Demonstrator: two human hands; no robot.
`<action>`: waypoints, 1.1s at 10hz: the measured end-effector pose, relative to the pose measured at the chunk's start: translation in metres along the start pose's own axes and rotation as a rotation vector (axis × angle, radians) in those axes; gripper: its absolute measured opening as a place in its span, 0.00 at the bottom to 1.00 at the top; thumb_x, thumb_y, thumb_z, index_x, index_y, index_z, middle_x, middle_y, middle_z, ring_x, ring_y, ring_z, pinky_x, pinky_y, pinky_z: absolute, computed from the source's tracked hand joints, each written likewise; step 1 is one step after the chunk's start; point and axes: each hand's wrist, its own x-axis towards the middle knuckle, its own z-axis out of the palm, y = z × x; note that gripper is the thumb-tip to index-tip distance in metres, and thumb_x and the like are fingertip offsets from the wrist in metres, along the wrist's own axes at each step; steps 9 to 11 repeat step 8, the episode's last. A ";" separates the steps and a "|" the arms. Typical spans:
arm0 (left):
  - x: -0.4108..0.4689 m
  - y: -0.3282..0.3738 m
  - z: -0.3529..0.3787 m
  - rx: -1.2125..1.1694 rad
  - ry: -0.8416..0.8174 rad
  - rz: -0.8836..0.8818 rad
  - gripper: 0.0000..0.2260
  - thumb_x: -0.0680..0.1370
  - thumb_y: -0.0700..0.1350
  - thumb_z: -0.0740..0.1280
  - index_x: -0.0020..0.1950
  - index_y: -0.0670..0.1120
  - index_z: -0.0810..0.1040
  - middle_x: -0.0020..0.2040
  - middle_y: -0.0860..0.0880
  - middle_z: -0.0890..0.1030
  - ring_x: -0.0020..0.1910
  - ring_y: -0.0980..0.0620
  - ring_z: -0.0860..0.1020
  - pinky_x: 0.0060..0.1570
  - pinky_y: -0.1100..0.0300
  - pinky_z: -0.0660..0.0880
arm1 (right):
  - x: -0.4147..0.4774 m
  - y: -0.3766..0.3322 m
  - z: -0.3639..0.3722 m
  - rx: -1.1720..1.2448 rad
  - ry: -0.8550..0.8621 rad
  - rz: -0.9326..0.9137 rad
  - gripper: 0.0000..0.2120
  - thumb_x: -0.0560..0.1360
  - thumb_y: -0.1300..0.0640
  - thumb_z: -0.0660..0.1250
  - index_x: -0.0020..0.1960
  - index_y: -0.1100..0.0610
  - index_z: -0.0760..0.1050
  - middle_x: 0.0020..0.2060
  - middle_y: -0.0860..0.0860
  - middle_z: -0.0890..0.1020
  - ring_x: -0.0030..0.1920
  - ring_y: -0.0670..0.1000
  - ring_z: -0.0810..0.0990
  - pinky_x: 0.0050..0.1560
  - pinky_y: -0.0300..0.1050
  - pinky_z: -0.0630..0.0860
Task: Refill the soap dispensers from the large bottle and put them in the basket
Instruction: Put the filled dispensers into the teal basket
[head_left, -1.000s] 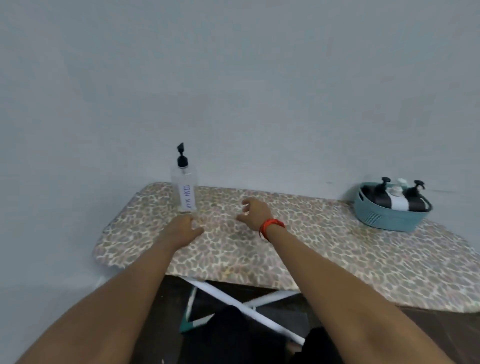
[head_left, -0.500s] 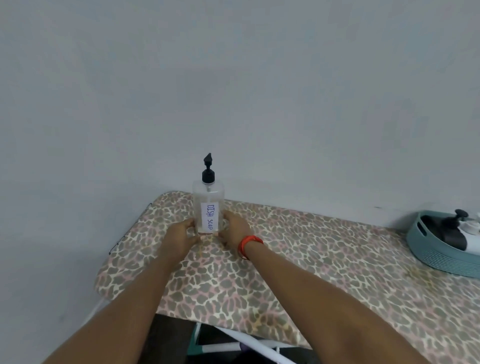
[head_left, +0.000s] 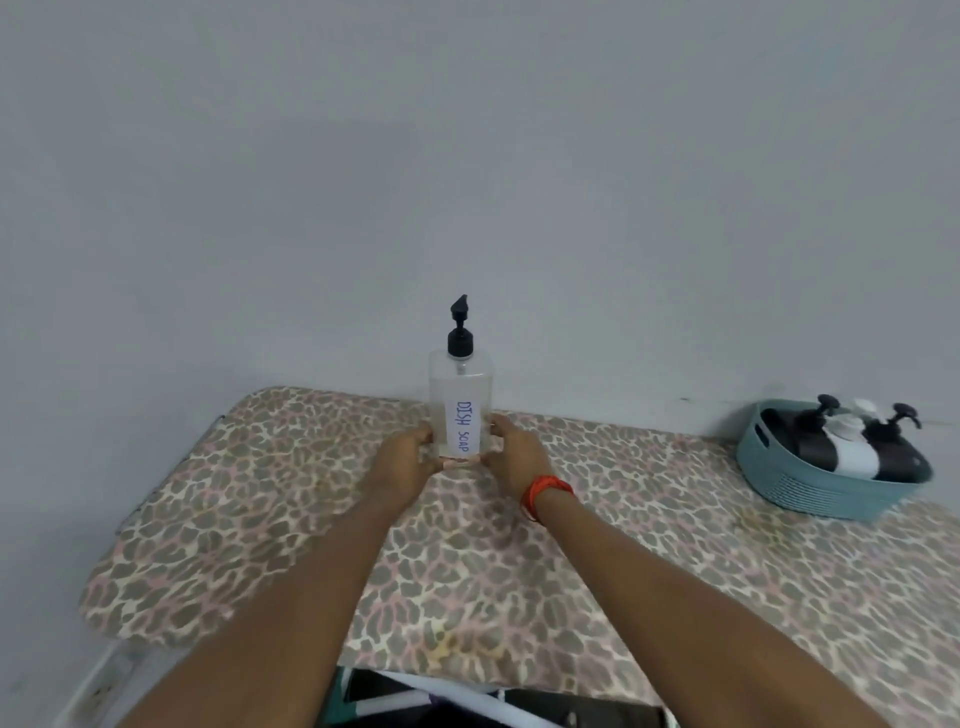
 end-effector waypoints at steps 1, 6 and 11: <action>0.014 0.036 0.056 -0.040 -0.060 0.061 0.19 0.75 0.42 0.76 0.66 0.45 0.81 0.62 0.47 0.84 0.59 0.49 0.82 0.56 0.62 0.72 | -0.008 0.044 -0.049 -0.027 0.061 0.066 0.27 0.74 0.64 0.70 0.72 0.52 0.73 0.64 0.51 0.81 0.61 0.54 0.80 0.61 0.48 0.77; 0.036 0.074 0.166 0.018 -0.067 0.137 0.16 0.76 0.47 0.75 0.63 0.48 0.81 0.56 0.51 0.84 0.55 0.52 0.80 0.58 0.53 0.77 | -0.027 0.133 -0.109 0.104 0.206 0.130 0.23 0.75 0.68 0.65 0.66 0.50 0.78 0.57 0.46 0.83 0.49 0.44 0.79 0.44 0.28 0.73; 0.030 0.072 0.160 0.208 -0.106 0.117 0.25 0.78 0.51 0.73 0.72 0.48 0.72 0.68 0.47 0.77 0.70 0.46 0.71 0.68 0.50 0.70 | -0.033 0.128 -0.118 -0.004 0.142 0.110 0.27 0.76 0.67 0.67 0.72 0.51 0.70 0.64 0.49 0.79 0.61 0.51 0.79 0.59 0.40 0.75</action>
